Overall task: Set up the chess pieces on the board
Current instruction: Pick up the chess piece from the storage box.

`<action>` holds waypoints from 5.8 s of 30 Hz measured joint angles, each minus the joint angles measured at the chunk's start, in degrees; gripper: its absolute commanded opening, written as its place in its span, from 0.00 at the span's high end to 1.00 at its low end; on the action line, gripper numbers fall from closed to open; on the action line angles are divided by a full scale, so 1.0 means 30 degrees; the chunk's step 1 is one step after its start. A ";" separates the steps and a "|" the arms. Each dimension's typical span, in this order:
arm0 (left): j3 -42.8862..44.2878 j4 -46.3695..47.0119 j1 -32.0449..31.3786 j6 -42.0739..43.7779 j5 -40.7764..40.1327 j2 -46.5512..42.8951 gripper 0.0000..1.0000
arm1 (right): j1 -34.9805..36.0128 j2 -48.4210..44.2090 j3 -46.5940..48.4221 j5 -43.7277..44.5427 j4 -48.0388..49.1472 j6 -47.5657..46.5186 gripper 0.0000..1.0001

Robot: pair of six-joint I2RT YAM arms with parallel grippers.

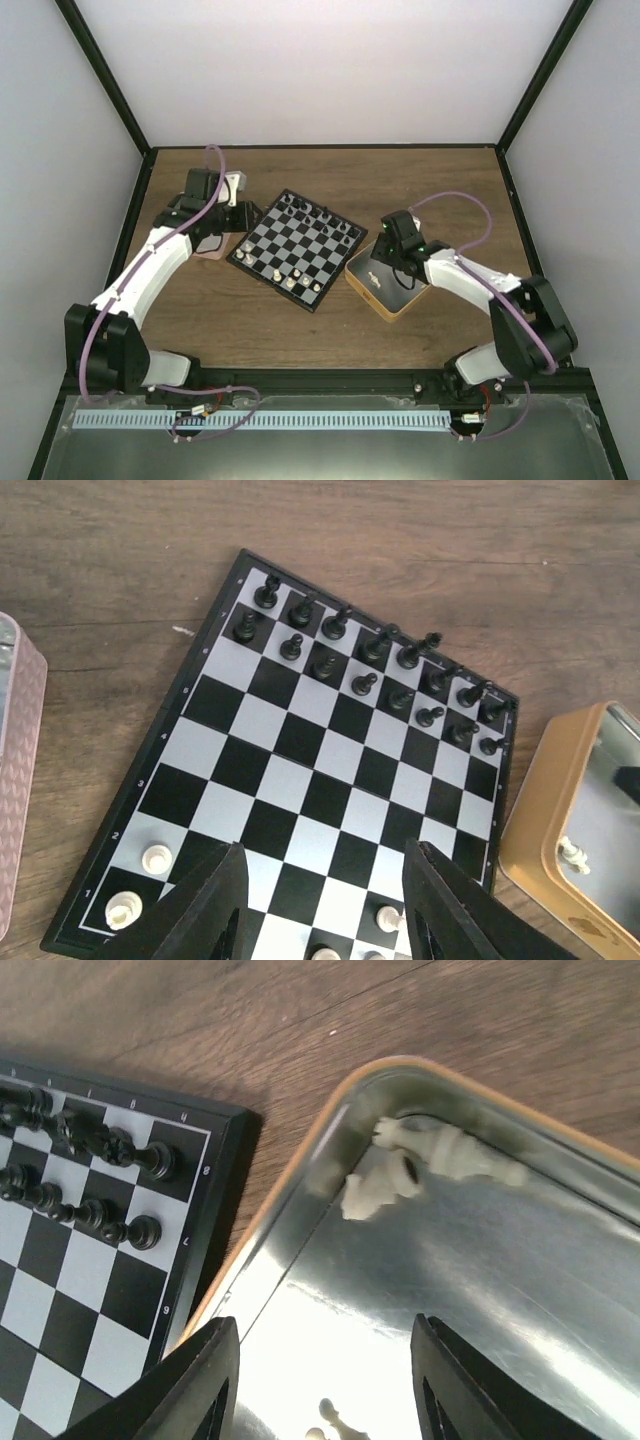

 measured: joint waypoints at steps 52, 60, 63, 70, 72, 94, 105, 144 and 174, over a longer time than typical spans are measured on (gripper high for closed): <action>-0.2091 0.2790 0.0000 -0.0117 0.1042 -0.0517 0.53 | 0.1049 0.4583 0.2739 -0.1122 -0.5537 -0.6994 0.70; -0.2091 0.2790 0.0000 -0.0117 0.1049 -0.0517 0.53 | 0.1282 0.4473 0.2623 -0.1188 -0.5821 -0.6878 0.87; -0.2091 0.2805 0.0000 -0.0131 0.1064 -0.0517 0.52 | 0.1319 0.4430 0.2623 -0.1100 -0.5814 -0.6754 0.87; -0.2200 0.3257 -0.0036 -0.0882 0.1953 -0.0517 0.49 | 0.1392 0.2652 0.1996 -0.0080 -0.4677 -0.6623 0.88; -0.2215 0.3570 -0.0124 -0.1355 0.2492 -0.0517 0.48 | 0.1392 0.1450 0.1756 -0.0036 -0.3869 -0.6805 0.88; -0.4422 1.2961 -0.3140 -1.1584 1.0710 -0.0568 0.33 | 0.2958 -0.2820 0.0466 -1.2378 0.7519 -1.1293 0.88; -0.4430 1.2393 -0.3381 -1.1446 1.1650 -0.0423 0.69 | 0.3279 -0.1348 0.1778 -1.3398 0.8000 -1.2101 0.88; -0.5719 1.7041 -0.3373 -1.8316 1.0703 -0.2055 0.96 | 0.3388 -0.3308 -0.2455 -1.1759 1.5227 0.2841 0.43; -0.6375 1.9824 -0.3381 -2.1638 1.0185 -0.2208 0.96 | 0.3388 -0.2477 -0.2463 -1.2029 1.9336 0.9850 0.66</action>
